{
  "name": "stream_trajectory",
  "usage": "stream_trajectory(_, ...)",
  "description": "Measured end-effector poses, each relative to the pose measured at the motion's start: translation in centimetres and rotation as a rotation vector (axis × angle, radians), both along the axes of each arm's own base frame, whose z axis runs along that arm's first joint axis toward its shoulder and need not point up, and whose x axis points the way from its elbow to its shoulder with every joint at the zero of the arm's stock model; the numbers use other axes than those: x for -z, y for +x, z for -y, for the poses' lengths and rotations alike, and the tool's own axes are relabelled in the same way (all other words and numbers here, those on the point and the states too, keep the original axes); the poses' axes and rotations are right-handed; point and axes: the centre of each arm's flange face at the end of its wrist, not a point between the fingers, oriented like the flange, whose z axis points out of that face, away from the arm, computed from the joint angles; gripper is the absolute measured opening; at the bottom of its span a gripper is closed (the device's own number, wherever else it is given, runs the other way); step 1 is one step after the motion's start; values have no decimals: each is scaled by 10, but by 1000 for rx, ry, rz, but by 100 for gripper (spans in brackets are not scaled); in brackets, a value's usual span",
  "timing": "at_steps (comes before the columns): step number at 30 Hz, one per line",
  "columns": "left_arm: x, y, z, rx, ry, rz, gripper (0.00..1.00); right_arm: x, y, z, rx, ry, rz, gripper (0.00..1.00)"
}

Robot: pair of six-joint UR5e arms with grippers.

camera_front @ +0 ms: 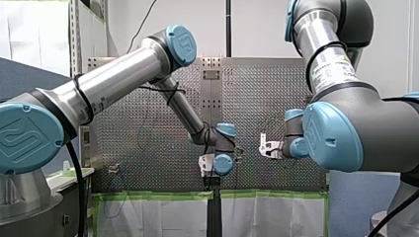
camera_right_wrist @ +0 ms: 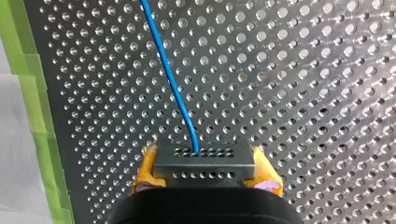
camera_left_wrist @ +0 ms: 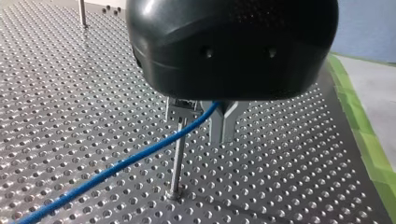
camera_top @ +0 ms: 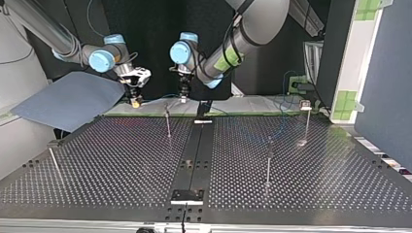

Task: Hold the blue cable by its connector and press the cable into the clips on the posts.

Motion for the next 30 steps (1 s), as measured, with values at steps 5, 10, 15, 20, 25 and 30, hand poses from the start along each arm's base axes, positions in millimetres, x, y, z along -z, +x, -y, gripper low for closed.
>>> stream_trajectory(5, -3, 7, 3, 1, -12, 10, 0, -1, -7, 5, 4, -8, 15, 0)
stream_trajectory(10, -4, 10, 4, 15, -18, 12, 0, -3, -12, 11, -1, -21, 42, 0)
stream_trajectory(15, -4, 11, 6, 37, -19, 10, 0, -6, -14, 17, -5, -38, 53, 0)
stream_trajectory(20, -6, 13, 8, 52, -25, 12, 0, -7, -16, 20, -2, -45, 59, 0)
stream_trajectory(25, -12, 17, 13, 61, -33, 16, 0, -8, -19, 23, 5, -45, 65, 0)
stream_trajectory(30, -19, 22, 19, 69, -42, 21, 0, -8, -23, 25, 13, -47, 68, 0)
